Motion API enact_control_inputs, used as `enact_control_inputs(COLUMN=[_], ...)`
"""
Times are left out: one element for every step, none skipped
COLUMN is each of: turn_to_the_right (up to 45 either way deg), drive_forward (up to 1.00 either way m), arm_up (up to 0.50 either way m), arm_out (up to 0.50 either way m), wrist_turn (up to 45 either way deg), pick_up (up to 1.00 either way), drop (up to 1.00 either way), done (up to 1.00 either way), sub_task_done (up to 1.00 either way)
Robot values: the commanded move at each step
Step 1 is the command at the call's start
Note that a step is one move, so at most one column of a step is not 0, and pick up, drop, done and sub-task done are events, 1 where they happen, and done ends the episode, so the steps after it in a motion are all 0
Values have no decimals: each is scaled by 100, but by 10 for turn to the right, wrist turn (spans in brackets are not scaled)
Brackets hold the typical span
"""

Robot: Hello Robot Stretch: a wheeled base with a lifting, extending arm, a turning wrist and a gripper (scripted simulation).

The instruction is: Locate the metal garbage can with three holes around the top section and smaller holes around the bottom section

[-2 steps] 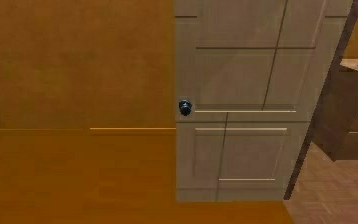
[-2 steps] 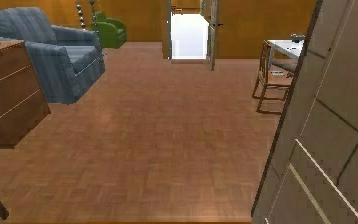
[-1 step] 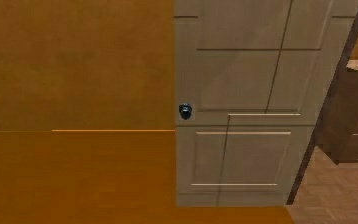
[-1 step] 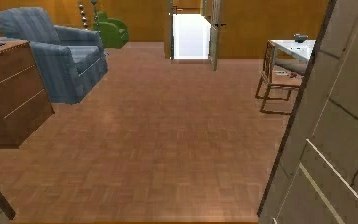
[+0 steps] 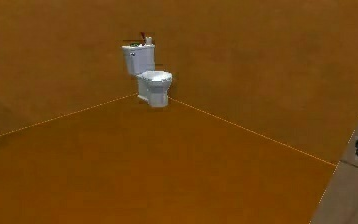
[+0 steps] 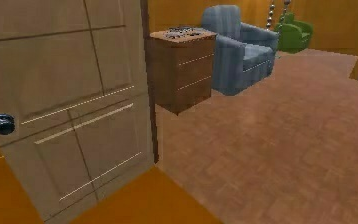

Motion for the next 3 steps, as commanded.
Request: enact_control_inputs(turn_to_the_right=[-390, 0, -450], drive_forward=[0, 30, 0], arm_up=[0, 0, 0], arm_out=[0, 0, 0], wrist_turn=[0, 0, 0], pick_up=[0, 0, 0], drop=[0, 0, 0], done=[0, 0, 0], sub_task_done=[0, 0, 0])
